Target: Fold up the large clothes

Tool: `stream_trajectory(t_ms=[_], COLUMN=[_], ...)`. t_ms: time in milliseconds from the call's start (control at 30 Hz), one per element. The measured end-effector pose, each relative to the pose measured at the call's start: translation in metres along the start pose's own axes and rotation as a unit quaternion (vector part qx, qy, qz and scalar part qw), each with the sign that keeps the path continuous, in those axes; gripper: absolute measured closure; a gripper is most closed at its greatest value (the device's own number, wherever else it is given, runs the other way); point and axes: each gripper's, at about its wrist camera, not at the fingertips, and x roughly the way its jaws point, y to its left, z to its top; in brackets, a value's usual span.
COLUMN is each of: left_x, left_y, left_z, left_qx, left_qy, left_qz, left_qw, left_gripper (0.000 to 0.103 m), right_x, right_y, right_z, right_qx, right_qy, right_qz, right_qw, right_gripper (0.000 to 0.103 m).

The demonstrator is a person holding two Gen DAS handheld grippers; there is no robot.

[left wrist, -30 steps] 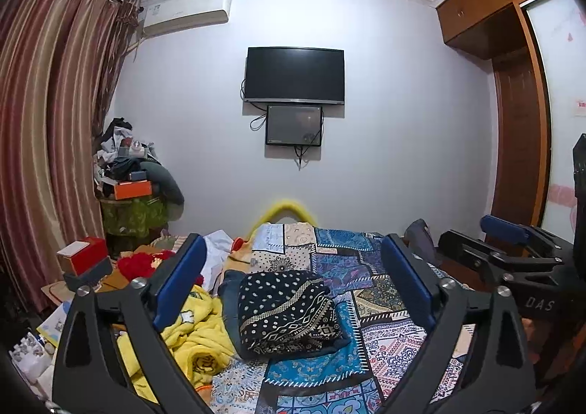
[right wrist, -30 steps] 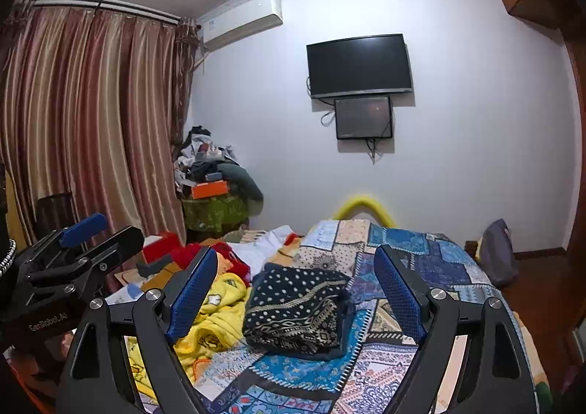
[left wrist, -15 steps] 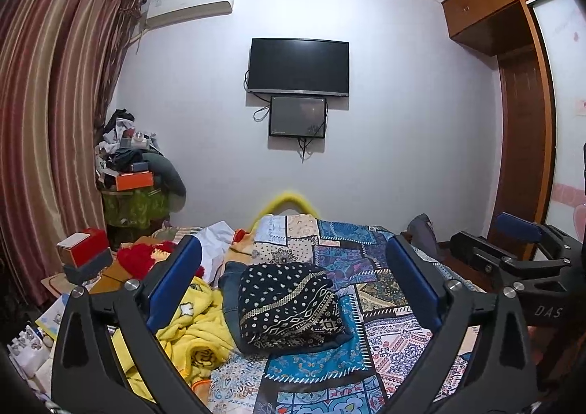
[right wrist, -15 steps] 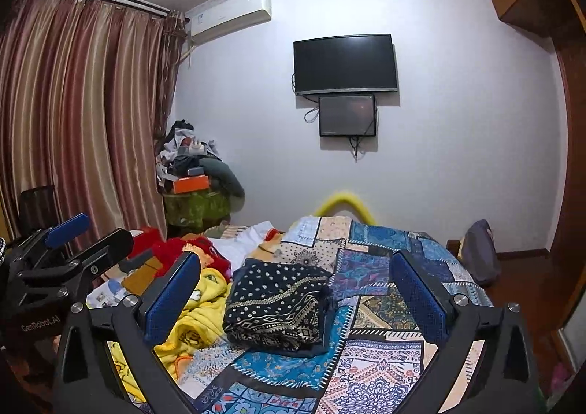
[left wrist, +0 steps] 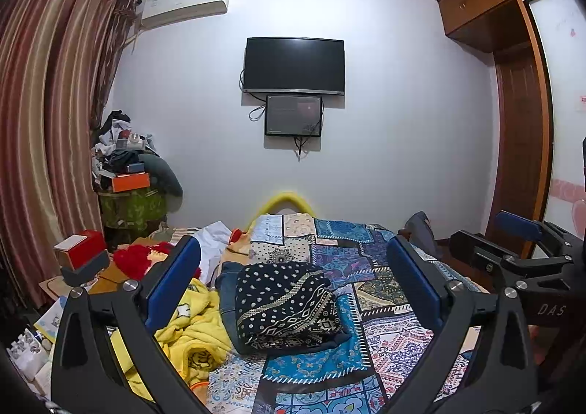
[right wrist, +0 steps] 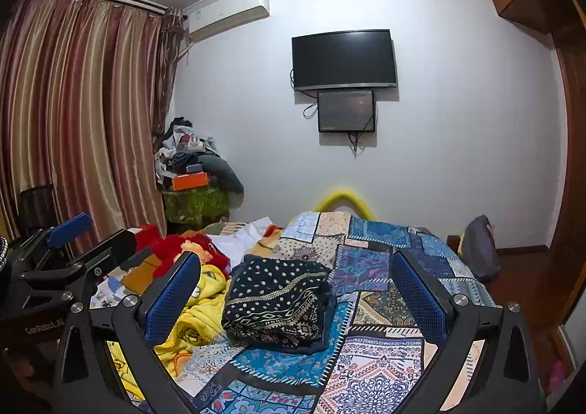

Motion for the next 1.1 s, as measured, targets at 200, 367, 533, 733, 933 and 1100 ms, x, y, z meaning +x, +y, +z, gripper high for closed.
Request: stream_trajectory(t_ms=[200, 367, 533, 733, 933, 1100], left_x=[0.002, 0.003, 0.003, 0.002, 0.004, 0.005], left_y=[-0.001, 0.002, 0.003, 0.006, 0.008, 0.012], left_z=[-0.001, 0.0, 0.0, 0.002, 0.001, 0.0], left_qx=[0.004, 0.002, 0.0, -0.001, 0.0, -0.007], left_qy=[0.001, 0.006, 0.005, 0.005, 0.009, 0.012], left_qz=[-0.003, -0.017, -0.019, -0.027, -0.027, -0.022], left_qw=[1.0, 0.9998, 0.9998, 0.9996, 0.9996, 0.9997], left_gripper=[0.001, 0.001, 0.001, 0.001, 0.001, 0.001], right_x=[-0.003, -0.005, -0.006, -0.006, -0.007, -0.006], right_y=[-0.002, -0.004, -0.005, -0.005, -0.005, -0.005], right_z=[0.001, 0.002, 0.002, 0.003, 0.002, 0.001], right_qx=[0.002, 0.005, 0.008, 0.01, 0.014, 0.013], right_qy=[-0.008, -0.012, -0.015, -0.016, -0.014, -0.011], right_qz=[-0.002, -0.006, -0.008, -0.01, -0.009, -0.008], right_qw=[1.0, 1.0, 1.0, 1.0, 1.0, 1.0], right_gripper=[0.0, 0.0, 0.0, 0.0, 0.0, 0.0])
